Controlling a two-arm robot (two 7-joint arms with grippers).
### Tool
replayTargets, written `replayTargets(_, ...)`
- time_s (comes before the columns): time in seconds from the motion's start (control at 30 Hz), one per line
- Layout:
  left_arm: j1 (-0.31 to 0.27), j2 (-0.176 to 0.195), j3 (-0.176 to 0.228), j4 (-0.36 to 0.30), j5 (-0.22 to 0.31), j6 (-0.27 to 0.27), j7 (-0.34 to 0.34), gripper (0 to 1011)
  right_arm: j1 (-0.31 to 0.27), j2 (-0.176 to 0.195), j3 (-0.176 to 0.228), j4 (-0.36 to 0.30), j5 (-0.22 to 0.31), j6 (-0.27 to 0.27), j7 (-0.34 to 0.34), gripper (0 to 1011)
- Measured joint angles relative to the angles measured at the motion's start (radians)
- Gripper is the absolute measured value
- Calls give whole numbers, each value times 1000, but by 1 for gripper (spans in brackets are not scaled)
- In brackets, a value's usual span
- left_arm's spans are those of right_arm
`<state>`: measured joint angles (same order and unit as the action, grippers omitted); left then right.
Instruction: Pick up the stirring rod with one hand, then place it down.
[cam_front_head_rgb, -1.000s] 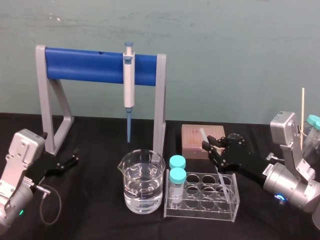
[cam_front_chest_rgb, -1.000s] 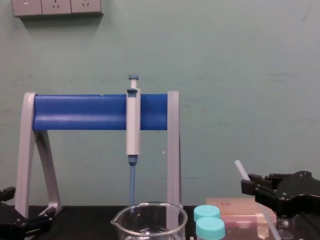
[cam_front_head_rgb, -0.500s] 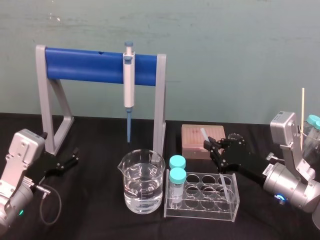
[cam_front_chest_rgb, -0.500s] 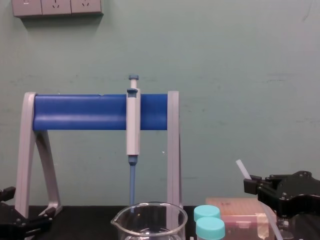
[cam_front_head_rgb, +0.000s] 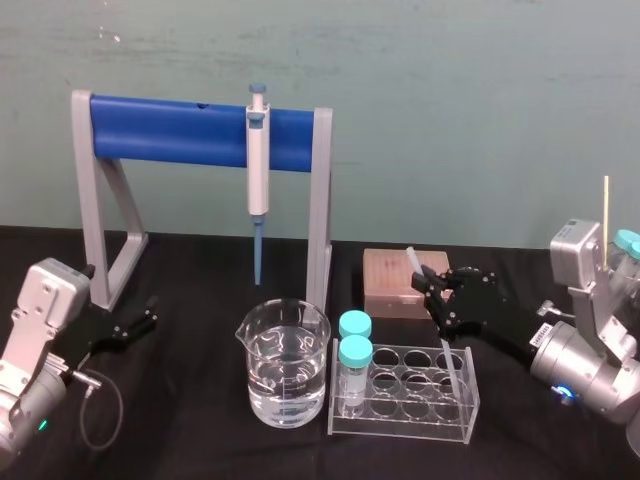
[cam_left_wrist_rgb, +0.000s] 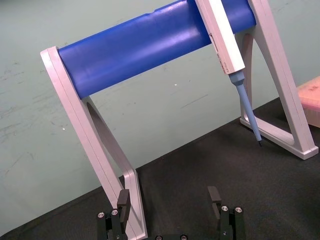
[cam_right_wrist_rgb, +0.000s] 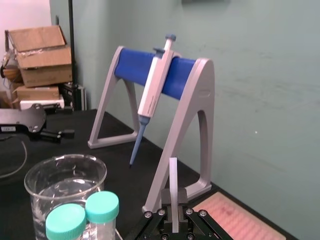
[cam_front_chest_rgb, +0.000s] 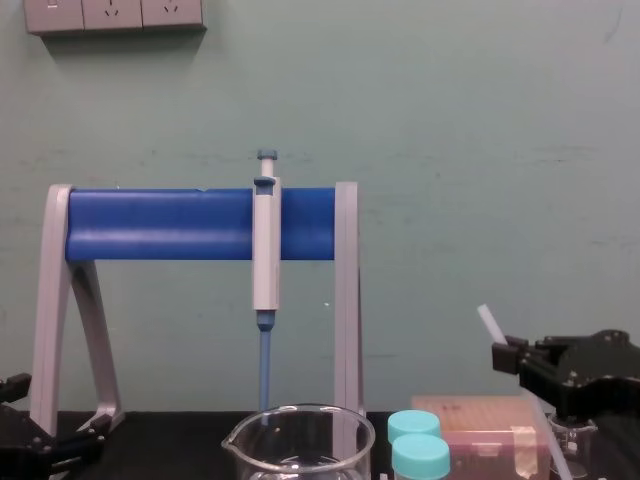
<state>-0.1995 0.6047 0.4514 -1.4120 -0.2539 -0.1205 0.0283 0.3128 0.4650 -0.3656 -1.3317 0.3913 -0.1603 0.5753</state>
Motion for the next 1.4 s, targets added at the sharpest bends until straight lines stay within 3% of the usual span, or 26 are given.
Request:
replayTargets(0.8,0,0,0,0,0,0,0,1000,-35,-1,63,-107,59,-128,29,64)
replayTargets(1.1,0,0,0,0,0,0,0,1000,-67,-35,107,-100,44,-253,-2,64)
replayTargets(1.4,0,0,0,0,0,0,0,1000,-85,-57,132,-80,46,-296,8,64)
